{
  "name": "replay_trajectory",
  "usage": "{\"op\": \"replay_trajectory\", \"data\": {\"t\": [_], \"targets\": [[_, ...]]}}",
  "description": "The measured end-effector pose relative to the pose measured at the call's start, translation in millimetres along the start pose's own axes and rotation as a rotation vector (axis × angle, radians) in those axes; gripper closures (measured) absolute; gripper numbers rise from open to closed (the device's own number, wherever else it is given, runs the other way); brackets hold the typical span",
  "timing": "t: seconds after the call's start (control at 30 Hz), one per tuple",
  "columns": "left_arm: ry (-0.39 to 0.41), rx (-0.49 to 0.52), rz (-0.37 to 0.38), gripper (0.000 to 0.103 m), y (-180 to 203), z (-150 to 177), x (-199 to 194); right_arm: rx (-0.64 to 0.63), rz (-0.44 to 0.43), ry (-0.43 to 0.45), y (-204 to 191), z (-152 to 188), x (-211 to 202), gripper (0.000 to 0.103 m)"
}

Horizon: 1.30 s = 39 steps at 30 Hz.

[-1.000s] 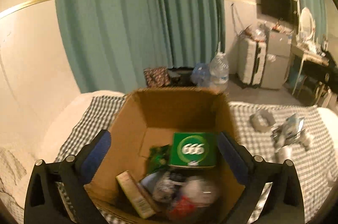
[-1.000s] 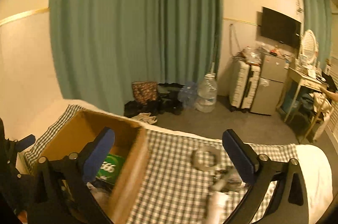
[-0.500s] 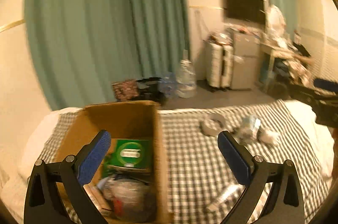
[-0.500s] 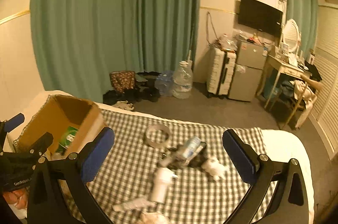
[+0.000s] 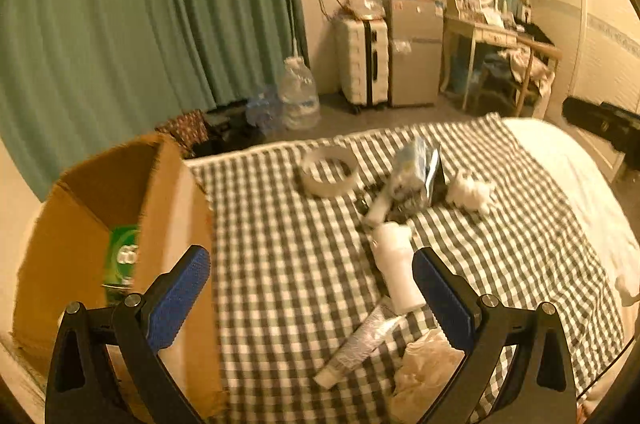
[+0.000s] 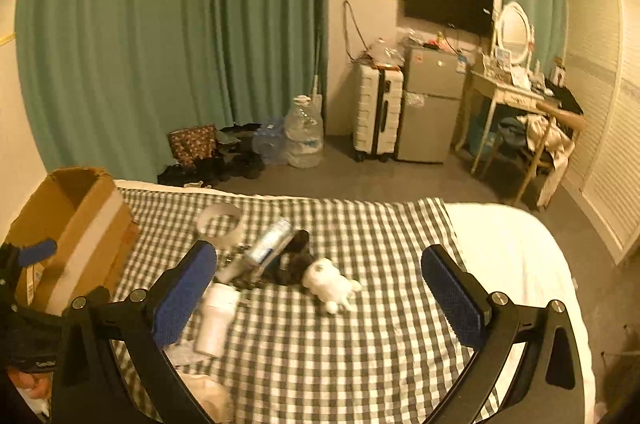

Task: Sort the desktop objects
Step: 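Withdraw both grippers from the box toward the remaining items, then grasp the white plastic bottle with the left gripper while the right gripper grasps the white plush toy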

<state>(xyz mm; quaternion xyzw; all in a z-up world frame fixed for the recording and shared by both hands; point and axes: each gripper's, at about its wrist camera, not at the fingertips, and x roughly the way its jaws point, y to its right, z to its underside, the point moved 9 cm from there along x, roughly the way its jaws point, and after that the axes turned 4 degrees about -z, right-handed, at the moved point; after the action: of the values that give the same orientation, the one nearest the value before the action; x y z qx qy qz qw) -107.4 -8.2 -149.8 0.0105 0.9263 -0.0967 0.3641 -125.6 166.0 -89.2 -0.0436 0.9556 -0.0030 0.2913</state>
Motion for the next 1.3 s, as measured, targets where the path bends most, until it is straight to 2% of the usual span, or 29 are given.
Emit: {"op": "replay_trajectory", "data": {"t": [0.23,0.4,0.5,0.6,0.67,0.8,1.17,1.2,1.27,1.3], "targets": [[-0.004,0.017,0.016,0.000,24.0,6.8,29.7,0.034,0.002,-0.039,32.4,17.5,29.5,0.000],[-0.019,0.021,-0.049,0.000,27.1,16.1,66.6,0.038,0.005,-0.094,48.4,43.1,60.7,0.000],[-0.052,0.000,0.003,0.000,33.3,24.1,82.2,0.060,-0.024,-0.160,54.5,61.0,81.1,0.000],[-0.053,-0.016,0.056,0.000,44.3,26.7,90.2,0.045,-0.041,-0.187,58.3,73.6,95.9,0.000],[-0.049,0.001,0.070,0.000,51.8,28.7,93.6,0.036,-0.047,-0.190,60.3,78.3,104.6,0.000],[-0.086,0.062,0.037,0.000,64.5,40.8,110.0,0.046,-0.084,-0.219,54.1,86.6,125.8,0.000],[-0.124,0.066,0.056,0.000,72.8,55.5,127.4,-0.012,-0.095,-0.227,40.6,93.7,159.2,0.000],[-0.125,0.065,0.062,0.004,73.2,55.3,127.4,-0.018,-0.092,-0.225,38.7,94.2,162.0,0.000],[-0.127,0.063,0.081,0.019,72.5,55.8,126.5,-0.035,-0.089,-0.222,34.3,95.0,167.2,0.000],[-0.130,0.063,0.096,0.030,74.5,55.4,127.1,-0.046,-0.085,-0.219,31.0,95.2,170.1,0.000]]}}
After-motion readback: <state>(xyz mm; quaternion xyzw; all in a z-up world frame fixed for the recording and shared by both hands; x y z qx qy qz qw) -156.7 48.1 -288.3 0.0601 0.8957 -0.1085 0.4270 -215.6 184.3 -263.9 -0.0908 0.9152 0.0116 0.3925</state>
